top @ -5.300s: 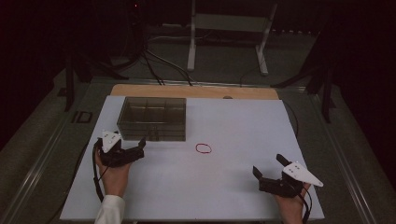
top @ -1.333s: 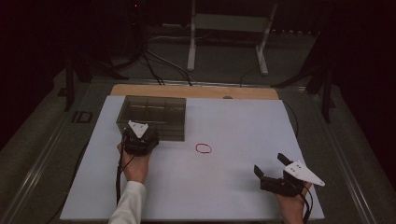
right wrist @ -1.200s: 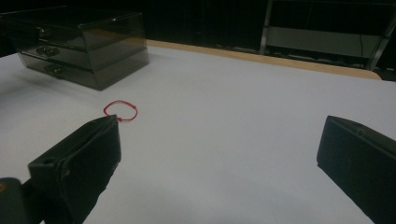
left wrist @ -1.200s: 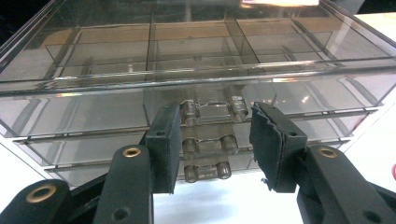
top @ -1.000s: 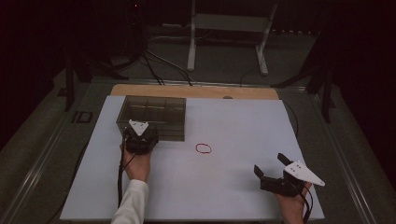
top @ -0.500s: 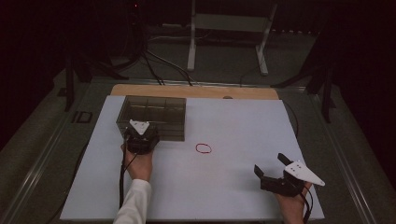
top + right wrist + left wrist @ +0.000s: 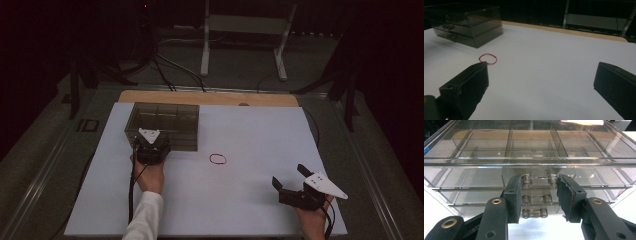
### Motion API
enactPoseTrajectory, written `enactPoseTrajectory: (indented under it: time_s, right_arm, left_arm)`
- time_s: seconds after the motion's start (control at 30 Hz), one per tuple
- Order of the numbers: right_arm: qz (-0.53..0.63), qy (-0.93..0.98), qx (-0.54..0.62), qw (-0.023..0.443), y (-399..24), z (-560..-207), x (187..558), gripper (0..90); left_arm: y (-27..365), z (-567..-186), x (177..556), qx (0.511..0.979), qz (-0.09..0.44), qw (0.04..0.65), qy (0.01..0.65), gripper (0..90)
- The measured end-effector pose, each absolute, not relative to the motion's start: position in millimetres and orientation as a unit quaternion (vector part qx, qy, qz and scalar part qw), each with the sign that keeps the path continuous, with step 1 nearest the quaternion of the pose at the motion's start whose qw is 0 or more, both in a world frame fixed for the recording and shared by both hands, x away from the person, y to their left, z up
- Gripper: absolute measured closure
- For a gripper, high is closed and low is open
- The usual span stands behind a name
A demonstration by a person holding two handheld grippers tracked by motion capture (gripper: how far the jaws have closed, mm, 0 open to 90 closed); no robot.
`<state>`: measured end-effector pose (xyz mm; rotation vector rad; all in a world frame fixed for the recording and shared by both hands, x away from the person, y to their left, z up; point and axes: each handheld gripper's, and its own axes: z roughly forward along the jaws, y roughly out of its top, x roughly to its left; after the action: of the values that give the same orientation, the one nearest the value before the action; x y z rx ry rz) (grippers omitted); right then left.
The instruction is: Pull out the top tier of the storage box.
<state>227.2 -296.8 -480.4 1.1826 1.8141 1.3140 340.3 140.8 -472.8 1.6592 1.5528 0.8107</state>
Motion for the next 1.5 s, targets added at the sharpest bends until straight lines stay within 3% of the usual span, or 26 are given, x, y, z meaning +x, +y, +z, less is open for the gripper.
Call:
enactPoseTrajectory:
  time_s: [0.93,0.97,1.0,1.03,1.07,1.1,1.23,1.5]
  right_arm:
    - [0.495,0.681,0.448,0.301,-298.0,-480.1,226.8,0.1]
    - [0.495,0.681,0.448,0.301,-298.1,-480.1,226.8,0.1]
    - [0.495,0.681,0.449,0.301,-298.3,-480.2,226.9,0.1]
    - [0.495,0.681,0.449,0.301,-298.3,-480.2,226.9,0.1]
    - [0.495,0.680,0.449,0.301,-298.5,-480.2,226.8,0.1]
    - [0.495,0.681,0.448,0.301,-298.4,-480.2,226.8,0.1]
    - [0.494,0.682,0.448,0.301,-297.9,-480.2,226.9,0.1]
    - [0.492,0.683,0.448,0.301,-297.7,-480.3,226.9,0.1]
  left_arm:
    - [141.8,-470.6,324.5,0.646,0.309,0.352,0.603,57.4]
    - [143.5,-470.2,324.0,0.644,0.305,0.357,0.604,54.1]
    - [144.2,-469.7,323.5,0.640,0.306,0.359,0.606,41.8]
    - [145.2,-469.3,323.6,0.640,0.306,0.355,0.608,41.8]
    - [146.8,-469.0,323.6,0.641,0.300,0.358,0.609,22.0]
    - [148.1,-468.9,323.7,0.637,0.299,0.358,0.614,11.6]
    - [155.2,-467.8,322.8,0.632,0.297,0.362,0.617,1.3]
    - [167.9,-464.6,318.3,0.636,0.292,0.384,0.602,1.0]
